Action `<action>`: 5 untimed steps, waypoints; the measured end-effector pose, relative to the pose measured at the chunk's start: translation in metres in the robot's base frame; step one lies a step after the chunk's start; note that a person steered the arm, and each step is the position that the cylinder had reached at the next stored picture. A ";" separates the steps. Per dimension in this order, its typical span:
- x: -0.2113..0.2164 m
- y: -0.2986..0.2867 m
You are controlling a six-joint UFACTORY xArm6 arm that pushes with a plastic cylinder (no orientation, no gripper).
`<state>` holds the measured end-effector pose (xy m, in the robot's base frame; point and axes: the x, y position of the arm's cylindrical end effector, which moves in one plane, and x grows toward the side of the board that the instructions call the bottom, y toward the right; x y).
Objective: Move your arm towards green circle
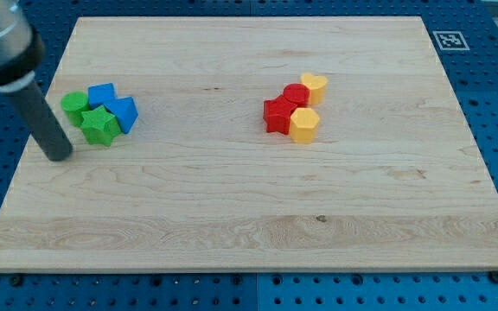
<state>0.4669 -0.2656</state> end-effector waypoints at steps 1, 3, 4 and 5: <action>-0.015 -0.023; -0.080 -0.023; -0.080 -0.022; -0.071 -0.001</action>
